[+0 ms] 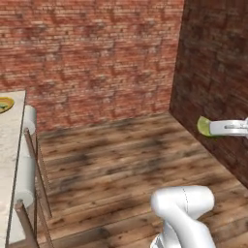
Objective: Take the lemon wedge from the fridge and place it on the plate with fish on the dining counter.
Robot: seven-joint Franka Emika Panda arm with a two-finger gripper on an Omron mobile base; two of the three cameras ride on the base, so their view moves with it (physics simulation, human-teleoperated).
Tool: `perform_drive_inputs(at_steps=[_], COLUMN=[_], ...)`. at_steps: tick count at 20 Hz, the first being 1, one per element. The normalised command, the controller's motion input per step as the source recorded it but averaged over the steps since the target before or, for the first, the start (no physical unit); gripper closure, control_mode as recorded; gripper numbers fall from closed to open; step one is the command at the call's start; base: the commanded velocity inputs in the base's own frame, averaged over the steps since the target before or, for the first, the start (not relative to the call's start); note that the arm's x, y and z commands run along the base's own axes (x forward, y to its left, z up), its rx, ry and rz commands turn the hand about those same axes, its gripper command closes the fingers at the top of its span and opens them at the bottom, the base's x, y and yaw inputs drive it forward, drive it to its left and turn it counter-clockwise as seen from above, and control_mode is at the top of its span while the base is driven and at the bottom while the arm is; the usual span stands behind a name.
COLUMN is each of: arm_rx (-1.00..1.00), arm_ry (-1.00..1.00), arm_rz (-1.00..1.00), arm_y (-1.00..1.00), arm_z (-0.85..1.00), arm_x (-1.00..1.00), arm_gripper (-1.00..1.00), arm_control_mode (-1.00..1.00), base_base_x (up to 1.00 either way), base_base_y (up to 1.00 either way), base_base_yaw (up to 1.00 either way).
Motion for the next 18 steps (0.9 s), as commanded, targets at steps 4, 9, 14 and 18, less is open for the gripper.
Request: perform_drive_inputs(at_steps=[4, 9, 14, 18], arm_rx=[0.00, 0.00, 0.00, 0.00], arm_ry=[0.00, 0.00, 0.00, 0.00], arm_rz=[0.00, 0.00, 0.00, 0.00], arm_y=[0.00, 0.00, 0.00, 0.00], arm_z=[0.00, 0.00, 0.00, 0.00], arm_x=[0.00, 0.00, 0.00, 0.00], arm_gripper=[1.00, 1.00, 1.00, 1.00], arm_control_mode=[1.00, 1.00, 1.00, 1.00], base_base_x=[1.00, 1.00, 1.00, 1.00], base_base_y=[0.00, 0.00, 0.00, 0.00], base_base_yaw=[0.42, 0.48, 0.51, 0.59])
